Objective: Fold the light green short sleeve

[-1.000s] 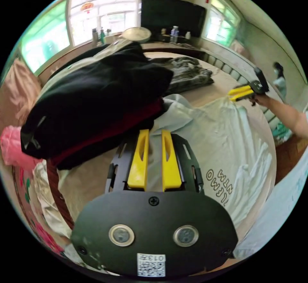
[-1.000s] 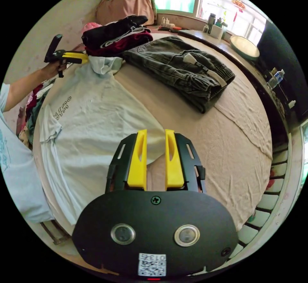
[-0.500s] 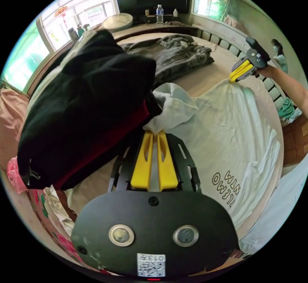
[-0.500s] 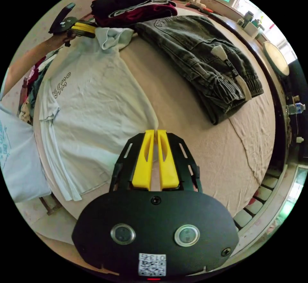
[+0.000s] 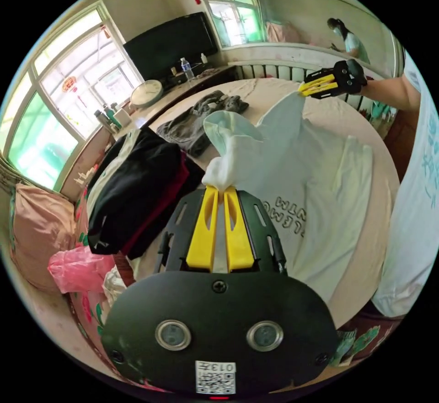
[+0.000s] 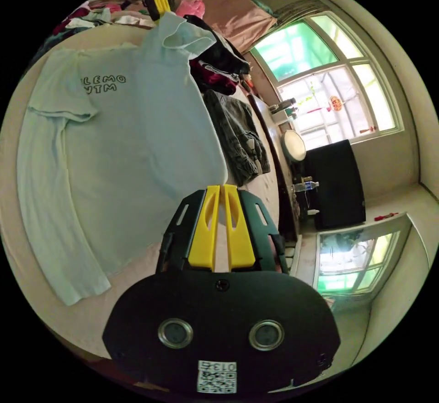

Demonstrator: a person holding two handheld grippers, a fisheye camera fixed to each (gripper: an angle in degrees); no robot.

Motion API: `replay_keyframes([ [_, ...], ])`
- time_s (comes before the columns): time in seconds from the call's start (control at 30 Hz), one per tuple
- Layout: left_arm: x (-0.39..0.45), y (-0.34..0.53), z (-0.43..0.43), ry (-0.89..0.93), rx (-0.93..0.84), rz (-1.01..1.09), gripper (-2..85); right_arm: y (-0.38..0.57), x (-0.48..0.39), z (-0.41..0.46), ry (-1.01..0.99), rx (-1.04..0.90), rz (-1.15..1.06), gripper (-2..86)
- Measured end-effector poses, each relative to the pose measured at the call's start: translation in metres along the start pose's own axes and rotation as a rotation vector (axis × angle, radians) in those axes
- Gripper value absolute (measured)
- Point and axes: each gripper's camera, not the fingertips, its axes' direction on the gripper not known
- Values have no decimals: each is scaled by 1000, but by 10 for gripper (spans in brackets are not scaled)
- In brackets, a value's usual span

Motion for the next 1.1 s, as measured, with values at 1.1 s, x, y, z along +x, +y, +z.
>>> replay_keyframes([
  [1.1,63,105,-44,203,-149,-185,2,100,-36,-60,-477,-15,312,14],
])
